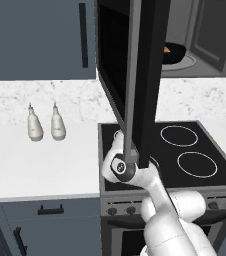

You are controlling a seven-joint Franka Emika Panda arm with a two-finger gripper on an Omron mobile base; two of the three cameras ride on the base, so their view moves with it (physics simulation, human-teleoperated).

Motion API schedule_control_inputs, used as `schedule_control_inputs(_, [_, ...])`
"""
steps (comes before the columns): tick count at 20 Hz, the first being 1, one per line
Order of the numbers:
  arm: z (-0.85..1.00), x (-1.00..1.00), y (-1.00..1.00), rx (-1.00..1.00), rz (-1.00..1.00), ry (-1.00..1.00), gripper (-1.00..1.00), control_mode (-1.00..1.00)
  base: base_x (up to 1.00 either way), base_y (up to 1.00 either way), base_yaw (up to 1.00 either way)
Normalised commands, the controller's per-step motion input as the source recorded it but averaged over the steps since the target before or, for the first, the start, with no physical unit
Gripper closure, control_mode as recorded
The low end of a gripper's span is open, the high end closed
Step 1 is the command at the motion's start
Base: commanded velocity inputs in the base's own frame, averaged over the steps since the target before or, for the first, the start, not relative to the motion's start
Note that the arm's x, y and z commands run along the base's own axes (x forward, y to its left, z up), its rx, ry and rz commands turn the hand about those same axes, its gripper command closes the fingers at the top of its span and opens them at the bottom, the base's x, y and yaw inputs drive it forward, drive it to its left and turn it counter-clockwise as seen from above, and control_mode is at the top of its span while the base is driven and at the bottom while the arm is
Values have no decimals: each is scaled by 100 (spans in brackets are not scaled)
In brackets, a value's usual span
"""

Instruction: Pick the onion from the sink and place it in the bowl. Then pick the bowl and place it in the microwave. Then close the microwave door and press the start button.

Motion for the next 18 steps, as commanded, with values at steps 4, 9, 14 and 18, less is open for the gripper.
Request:
schedule_control_inputs(4, [-18, 0, 48, -4, -14, 0, -100, -100, 0, 0, 0])
schedule_control_inputs(9, [-22, 2, 57, -5, -10, 3, -100, -100, 0, 0, 0])
schedule_control_inputs(14, [-14, 9, 61, -6, -6, 11, -100, -100, 0, 0, 0])
schedule_control_inputs(18, [-6, 11, 51, -3, -3, 12, -100, -100, 0, 0, 0])
